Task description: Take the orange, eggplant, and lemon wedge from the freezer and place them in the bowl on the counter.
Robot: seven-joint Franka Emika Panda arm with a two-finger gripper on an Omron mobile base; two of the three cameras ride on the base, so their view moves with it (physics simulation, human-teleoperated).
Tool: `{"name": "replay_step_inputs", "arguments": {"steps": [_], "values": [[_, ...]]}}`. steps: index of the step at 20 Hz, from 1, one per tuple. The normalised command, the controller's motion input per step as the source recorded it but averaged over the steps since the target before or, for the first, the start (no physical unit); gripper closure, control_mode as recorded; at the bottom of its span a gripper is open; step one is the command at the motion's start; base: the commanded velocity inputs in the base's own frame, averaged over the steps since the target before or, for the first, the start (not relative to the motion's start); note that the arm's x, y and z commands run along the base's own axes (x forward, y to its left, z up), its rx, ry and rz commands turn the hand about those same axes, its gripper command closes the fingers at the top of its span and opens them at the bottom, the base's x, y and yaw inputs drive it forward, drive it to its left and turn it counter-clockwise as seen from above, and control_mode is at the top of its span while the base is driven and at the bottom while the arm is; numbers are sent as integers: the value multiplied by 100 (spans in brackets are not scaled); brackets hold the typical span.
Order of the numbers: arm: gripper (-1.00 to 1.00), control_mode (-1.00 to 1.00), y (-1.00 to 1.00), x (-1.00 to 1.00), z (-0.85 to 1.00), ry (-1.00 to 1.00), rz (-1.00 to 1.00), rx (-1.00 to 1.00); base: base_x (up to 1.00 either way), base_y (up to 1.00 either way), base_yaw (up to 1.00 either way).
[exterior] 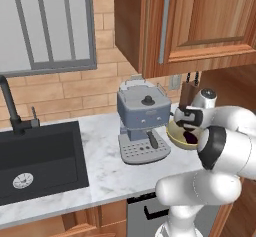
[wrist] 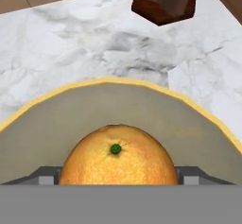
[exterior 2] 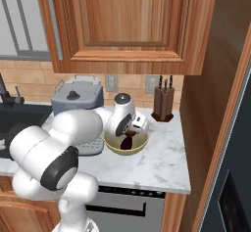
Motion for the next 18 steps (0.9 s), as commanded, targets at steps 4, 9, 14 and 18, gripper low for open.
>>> {"name": "replay_step_inputs", "arguments": {"steps": [4,9,14,18], "values": [[-100,-100,-17,14,0,0,0,0,0,0,0],[-100,-100,-19,0,6,-4,0,0,0,0,0],[-100,-100,-11,-43,44,-11,0,2,0,0,0],[-100,-100,0,-100,82,-22,0,1,0,0,0]]}}
